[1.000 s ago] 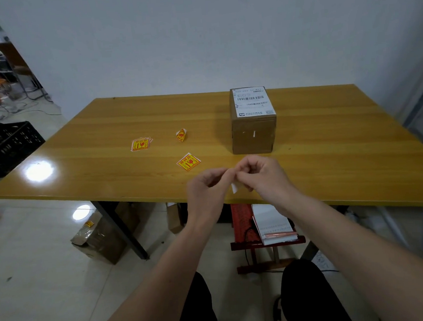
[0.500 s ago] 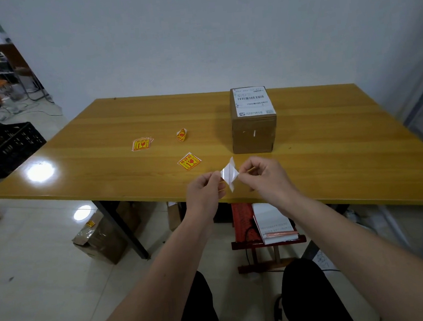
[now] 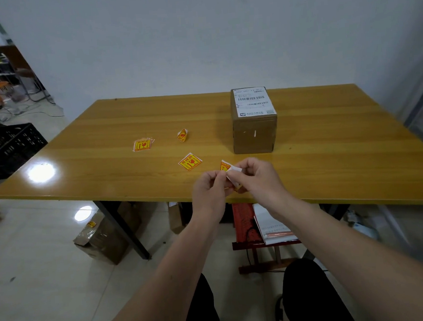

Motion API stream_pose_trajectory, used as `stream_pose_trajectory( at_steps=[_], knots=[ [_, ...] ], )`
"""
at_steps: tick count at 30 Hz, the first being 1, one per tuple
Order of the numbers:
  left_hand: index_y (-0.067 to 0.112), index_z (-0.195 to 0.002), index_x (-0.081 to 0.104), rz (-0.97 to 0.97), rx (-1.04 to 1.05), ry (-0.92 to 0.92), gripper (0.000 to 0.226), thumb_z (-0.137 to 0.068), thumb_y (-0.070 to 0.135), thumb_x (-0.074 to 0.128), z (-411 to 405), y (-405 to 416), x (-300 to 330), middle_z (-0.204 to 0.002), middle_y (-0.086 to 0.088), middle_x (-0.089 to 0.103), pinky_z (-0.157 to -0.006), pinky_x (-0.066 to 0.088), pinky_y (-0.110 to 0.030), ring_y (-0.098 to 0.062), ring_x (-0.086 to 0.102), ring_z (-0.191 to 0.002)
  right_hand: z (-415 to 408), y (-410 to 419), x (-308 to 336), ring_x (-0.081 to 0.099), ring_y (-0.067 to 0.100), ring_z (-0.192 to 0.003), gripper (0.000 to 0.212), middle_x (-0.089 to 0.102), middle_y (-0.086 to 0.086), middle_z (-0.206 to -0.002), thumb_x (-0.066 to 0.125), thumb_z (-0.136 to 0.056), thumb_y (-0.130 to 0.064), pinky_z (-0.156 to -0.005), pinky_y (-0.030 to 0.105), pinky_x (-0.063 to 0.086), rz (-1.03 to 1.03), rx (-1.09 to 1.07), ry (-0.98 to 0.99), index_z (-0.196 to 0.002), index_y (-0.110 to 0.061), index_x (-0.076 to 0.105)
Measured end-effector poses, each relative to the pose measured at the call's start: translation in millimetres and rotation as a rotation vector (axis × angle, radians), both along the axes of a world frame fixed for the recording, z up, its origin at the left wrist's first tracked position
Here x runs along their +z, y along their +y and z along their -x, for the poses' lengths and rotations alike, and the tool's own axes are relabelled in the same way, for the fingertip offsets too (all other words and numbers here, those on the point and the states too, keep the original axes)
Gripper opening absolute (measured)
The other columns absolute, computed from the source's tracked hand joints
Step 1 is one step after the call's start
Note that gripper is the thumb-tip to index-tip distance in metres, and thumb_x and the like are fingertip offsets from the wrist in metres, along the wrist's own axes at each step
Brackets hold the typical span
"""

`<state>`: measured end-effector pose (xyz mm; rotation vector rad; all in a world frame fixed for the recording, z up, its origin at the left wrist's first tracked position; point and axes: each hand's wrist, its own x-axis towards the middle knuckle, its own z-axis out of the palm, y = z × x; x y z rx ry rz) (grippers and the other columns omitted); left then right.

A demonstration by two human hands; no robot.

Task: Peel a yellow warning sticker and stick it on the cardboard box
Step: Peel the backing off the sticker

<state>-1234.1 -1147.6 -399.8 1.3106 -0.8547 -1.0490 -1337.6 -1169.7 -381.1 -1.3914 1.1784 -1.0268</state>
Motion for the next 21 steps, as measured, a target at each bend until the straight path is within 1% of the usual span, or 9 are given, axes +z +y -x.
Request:
stream_pose_trajectory(
  at_steps=[3, 6, 8, 11, 13, 16, 17, 19, 21],
  knots=[
    [0.009, -0.081, 0.061, -0.005, -0.018, 0.041, 0.019, -0.095, 0.013, 0.05, -1, 2, 0, -0.085, -0.01, 0.07, -0.072, 0.056, -0.022, -0.013, 0.069, -0.077, 1, -1, -1, 0.052, 0.02, -0.067, 0.016, 0.055, 0.014, -0.074, 0.068, -0.082, -0.011, -0.06, 0.027, 0.046, 0.006, -0.028, 0.005, -0.073, -0.006, 0.057],
    [0.006, -0.082, 0.06, -0.01, -0.023, 0.077, 0.016, -0.094, 0.011, 0.051, 0, 1, -2, -0.091, -0.017, 0.069, -0.08, 0.057, -0.03, -0.024, 0.069, -0.087, 2, -1, -2, 0.052, 0.012, -0.059, 0.021, 0.055, 0.006, -0.066, 0.071, -0.08, -0.009, -0.055, 0.019, 0.048, 0.0, -0.04, -0.015, -0.066, -0.009, 0.055],
    [0.005, -0.083, 0.061, -0.021, -0.022, 0.094, 0.015, -0.093, 0.01, 0.051, 0, 2, -3, -0.098, -0.022, 0.069, -0.086, 0.056, -0.036, -0.03, 0.069, -0.094, 2, -1, -2, 0.053, 0.012, -0.057, 0.021, 0.056, 0.005, -0.065, 0.071, -0.08, -0.007, -0.054, 0.018, 0.048, -0.007, -0.043, -0.043, -0.064, -0.009, 0.056],
    [0.004, -0.086, 0.062, -0.025, -0.046, 0.133, 0.012, -0.091, 0.008, 0.052, 0, 3, 0, -0.106, -0.025, 0.067, -0.088, 0.055, -0.038, -0.032, 0.067, -0.101, 3, -2, -4, 0.054, 0.017, -0.063, 0.013, 0.058, 0.013, -0.072, 0.069, -0.081, -0.006, -0.06, 0.024, 0.05, -0.015, -0.051, -0.043, -0.072, 0.0, 0.061],
    [0.005, -0.088, 0.064, -0.027, -0.058, 0.206, 0.015, -0.092, 0.007, 0.049, 1, 5, 5, -0.103, -0.022, 0.068, -0.085, 0.055, -0.035, -0.031, 0.066, -0.099, 3, -3, -4, 0.055, 0.02, -0.068, 0.011, 0.059, 0.016, -0.077, 0.067, -0.082, -0.006, -0.062, 0.027, 0.051, -0.01, -0.054, -0.022, -0.077, 0.002, 0.062],
    [0.007, -0.091, 0.065, -0.056, -0.052, 0.313, 0.024, -0.095, 0.017, 0.043, -1, 6, 11, -0.092, -0.014, 0.072, -0.081, 0.056, -0.033, -0.025, 0.068, -0.089, 1, -3, -3, 0.056, 0.02, -0.068, 0.009, 0.058, 0.015, -0.076, 0.065, -0.083, -0.006, -0.062, 0.026, 0.052, 0.018, -0.048, 0.018, -0.074, -0.006, 0.061],
    [0.009, -0.091, 0.066, -0.063, -0.047, 0.271, 0.024, -0.094, 0.021, 0.046, -1, 5, 11, -0.092, -0.013, 0.072, -0.082, 0.056, -0.034, -0.024, 0.069, -0.089, 1, -3, -3, 0.056, 0.02, -0.068, 0.009, 0.058, 0.015, -0.076, 0.065, -0.083, -0.006, -0.063, 0.029, 0.053, 0.029, -0.04, 0.026, -0.075, -0.006, 0.062],
    [0.016, -0.087, 0.07, -0.065, -0.026, 0.068, 0.015, -0.089, 0.023, 0.057, -3, 4, 9, -0.092, -0.01, 0.073, -0.084, 0.057, -0.038, -0.023, 0.07, -0.089, 2, -2, -4, 0.057, 0.022, -0.068, 0.01, 0.06, 0.02, -0.076, 0.065, -0.085, -0.01, -0.069, 0.04, 0.055, 0.057, -0.015, 0.058, -0.076, -0.005, 0.062],
    [0.023, -0.075, 0.071, -0.071, -0.002, -0.113, 0.016, -0.087, 0.019, 0.061, -5, 2, 7, -0.079, -0.004, 0.071, -0.082, 0.054, -0.037, -0.018, 0.065, -0.076, 3, -1, -6, 0.056, 0.025, -0.07, 0.012, 0.062, 0.028, -0.08, 0.067, -0.084, -0.013, -0.073, 0.048, 0.054, 0.082, -0.002, 0.102, -0.078, -0.003, 0.063]
  ],
)
